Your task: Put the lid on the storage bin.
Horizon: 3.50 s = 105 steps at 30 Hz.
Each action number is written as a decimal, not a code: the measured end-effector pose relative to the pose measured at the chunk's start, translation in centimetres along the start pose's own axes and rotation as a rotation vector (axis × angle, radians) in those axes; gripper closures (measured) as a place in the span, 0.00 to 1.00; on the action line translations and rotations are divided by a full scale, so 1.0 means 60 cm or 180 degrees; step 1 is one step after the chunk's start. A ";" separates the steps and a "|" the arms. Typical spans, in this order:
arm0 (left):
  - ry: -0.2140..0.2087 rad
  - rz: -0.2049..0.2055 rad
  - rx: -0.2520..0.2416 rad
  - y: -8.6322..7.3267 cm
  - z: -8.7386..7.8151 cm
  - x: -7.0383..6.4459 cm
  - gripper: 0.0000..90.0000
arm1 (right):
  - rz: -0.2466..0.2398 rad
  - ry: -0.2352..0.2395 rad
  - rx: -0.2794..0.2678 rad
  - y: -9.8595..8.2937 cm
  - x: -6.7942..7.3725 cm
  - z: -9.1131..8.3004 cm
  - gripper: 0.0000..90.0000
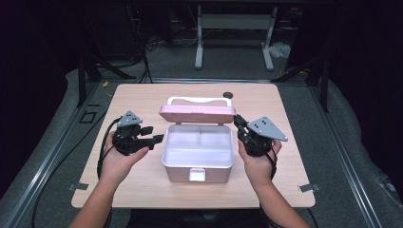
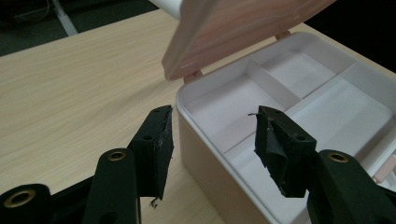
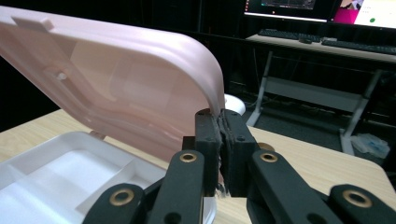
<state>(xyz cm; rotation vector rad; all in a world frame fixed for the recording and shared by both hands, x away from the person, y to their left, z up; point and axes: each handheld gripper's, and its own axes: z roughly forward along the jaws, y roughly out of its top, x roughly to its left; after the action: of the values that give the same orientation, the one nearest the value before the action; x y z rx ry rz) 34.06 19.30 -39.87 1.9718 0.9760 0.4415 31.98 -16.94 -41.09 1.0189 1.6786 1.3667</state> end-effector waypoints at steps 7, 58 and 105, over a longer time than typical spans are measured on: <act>0.0039 0.0021 -0.0112 0.018 -0.015 0.002 0.53 | 0.0038 0.0100 -0.0015 -0.025 0.009 -0.025 0.93; -0.0169 0.0100 -0.0325 0.032 -0.033 -0.025 0.84 | 0.0040 0.0303 0.0111 -0.059 0.010 -0.063 0.84; 0.0184 -0.0084 -0.0196 -0.121 0.001 0.043 0.56 | 0.0491 -0.0052 0.0786 -0.138 -0.091 -0.072 0.66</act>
<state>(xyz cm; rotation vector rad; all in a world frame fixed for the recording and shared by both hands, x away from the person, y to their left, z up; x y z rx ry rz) 32.34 23.58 -46.04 1.8981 1.0116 0.5102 29.33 -24.65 -48.21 1.3199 1.8202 1.2634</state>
